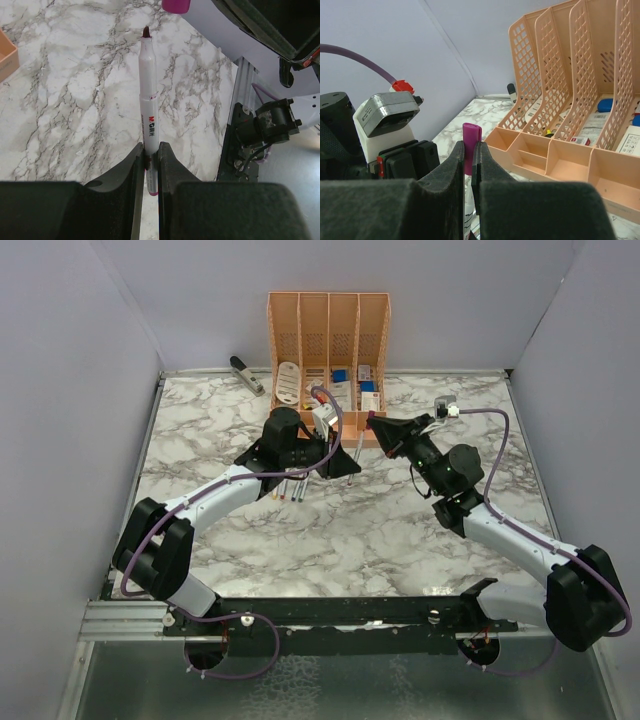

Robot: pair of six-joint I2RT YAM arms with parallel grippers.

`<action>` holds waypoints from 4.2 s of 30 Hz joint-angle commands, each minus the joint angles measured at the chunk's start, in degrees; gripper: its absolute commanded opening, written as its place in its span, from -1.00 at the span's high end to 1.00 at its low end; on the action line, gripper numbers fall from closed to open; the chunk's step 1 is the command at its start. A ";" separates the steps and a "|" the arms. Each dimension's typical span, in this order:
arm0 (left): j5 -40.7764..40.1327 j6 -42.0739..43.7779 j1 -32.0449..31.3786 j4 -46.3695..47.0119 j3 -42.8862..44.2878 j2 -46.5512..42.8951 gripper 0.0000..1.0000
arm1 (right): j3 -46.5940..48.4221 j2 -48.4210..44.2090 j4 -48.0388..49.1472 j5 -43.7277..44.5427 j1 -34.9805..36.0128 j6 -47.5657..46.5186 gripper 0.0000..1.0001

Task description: Insert the pens into the pen caps

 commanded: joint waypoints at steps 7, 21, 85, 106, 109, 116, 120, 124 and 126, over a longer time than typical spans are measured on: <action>2.25 -0.17 -0.50 1.94 1.16 -0.43 1.00 | -1.32 0.82 4.20 1.41 0.65 -0.80 0.98; 3.25 -0.39 -0.65 2.37 1.42 -0.58 1.00 | -2.08 1.42 5.01 2.29 1.05 -2.23 0.98; -15.40 1.57 1.68 9.99 6.69 -5.78 1.00 | 8.77 10.05 -33.74 9.31 11.25 -5.01 0.98; -15.72 2.96 3.35 -6.72 -0.30 -3.89 1.00 | 17.06 10.41 -30.10 14.63 12.62 -7.03 0.27; -17.98 3.60 3.34 -10.70 -2.63 -3.56 1.00 | 17.16 8.02 -28.51 18.05 12.65 -7.84 0.09; -21.23 4.58 3.33 -22.71 1.22 4.97 1.00 | 15.38 1.55 -25.59 25.69 12.62 -9.18 0.04; -22.91 4.15 3.35 -27.50 5.90 10.82 1.00 | 15.88 -0.30 -26.79 29.29 12.63 -10.06 0.03; -25.72 3.79 3.37 -31.24 9.90 14.81 1.00 | 15.49 -1.25 -27.86 31.83 12.63 -10.59 0.03; -27.53 3.53 3.37 -33.39 11.65 16.69 1.00 | 14.96 -1.56 -28.15 32.21 12.62 -10.48 0.03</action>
